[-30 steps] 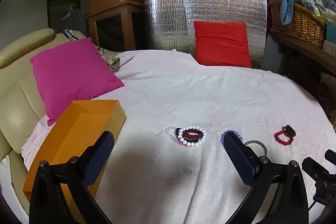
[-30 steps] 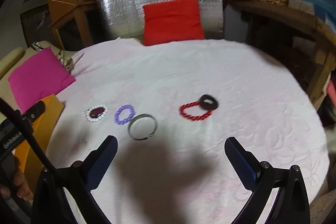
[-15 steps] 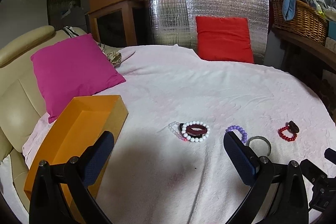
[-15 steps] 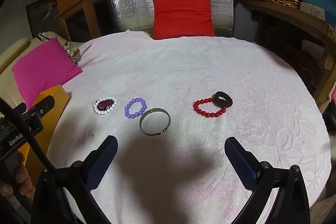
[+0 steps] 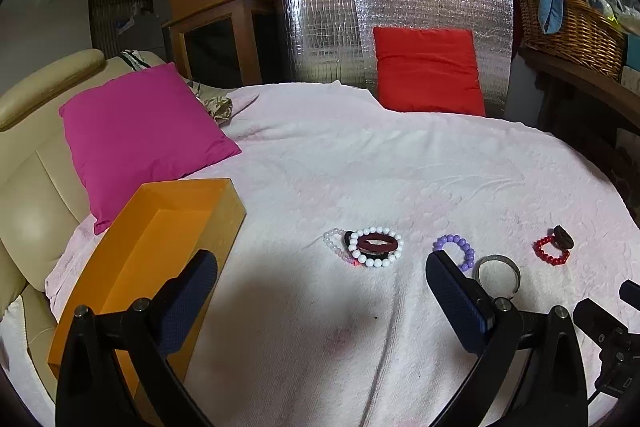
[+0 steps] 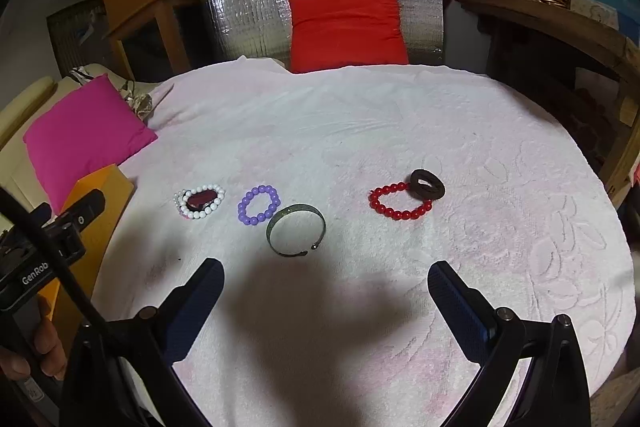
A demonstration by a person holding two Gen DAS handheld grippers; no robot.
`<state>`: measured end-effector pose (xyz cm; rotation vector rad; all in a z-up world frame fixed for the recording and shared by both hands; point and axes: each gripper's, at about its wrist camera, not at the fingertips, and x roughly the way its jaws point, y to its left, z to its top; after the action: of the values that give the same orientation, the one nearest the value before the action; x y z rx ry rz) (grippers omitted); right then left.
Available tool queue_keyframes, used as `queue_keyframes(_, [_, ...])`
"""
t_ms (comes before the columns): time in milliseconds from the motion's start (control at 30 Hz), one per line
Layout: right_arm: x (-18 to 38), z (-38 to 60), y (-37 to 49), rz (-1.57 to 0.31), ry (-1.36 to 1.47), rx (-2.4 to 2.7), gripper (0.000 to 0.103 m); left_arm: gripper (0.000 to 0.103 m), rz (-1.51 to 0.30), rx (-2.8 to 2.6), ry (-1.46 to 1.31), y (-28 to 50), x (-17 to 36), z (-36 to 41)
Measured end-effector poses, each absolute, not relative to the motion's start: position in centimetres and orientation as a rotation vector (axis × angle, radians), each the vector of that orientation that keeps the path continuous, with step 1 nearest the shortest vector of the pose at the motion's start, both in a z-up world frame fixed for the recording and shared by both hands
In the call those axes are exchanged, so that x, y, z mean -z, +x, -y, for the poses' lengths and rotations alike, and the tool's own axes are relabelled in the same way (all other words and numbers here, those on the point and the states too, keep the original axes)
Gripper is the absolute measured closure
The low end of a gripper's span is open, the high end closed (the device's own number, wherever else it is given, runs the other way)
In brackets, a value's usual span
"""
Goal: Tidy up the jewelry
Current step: 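Move both grippers over the bracelets on the cloth, then grasp the dark metal cuff bangle with the right gripper while the left gripper reaches the white beads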
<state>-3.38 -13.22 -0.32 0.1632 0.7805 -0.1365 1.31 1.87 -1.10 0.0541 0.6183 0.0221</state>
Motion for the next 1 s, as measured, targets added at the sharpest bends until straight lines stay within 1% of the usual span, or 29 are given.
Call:
queue_keyframes(433, [0.9,13.5,-3.0,-0.797,0.182,0.137,0.000,0.000,-0.632,-0.020,0.031,1.5,1.6,-2.2])
queue_keyframes(733, [2.5,13.1,-1.3,-0.829,0.177,0.110,0.000,0.000,-0.645,-0.041,0.051,2.0,2.1,-2.7])
queue_keyframes(833, [3.1,12.8,-0.5,-0.839,0.164,0.084,0.004,0.000,-0.666,-0.042,0.064,2.7,2.6,-3.2])
queue_keyframes(1000, [4.5,13.2,1.3,-0.892,0.216,0.000,0.009,0.000,-0.774,-0.030,0.045,5.1,4.5,-5.0])
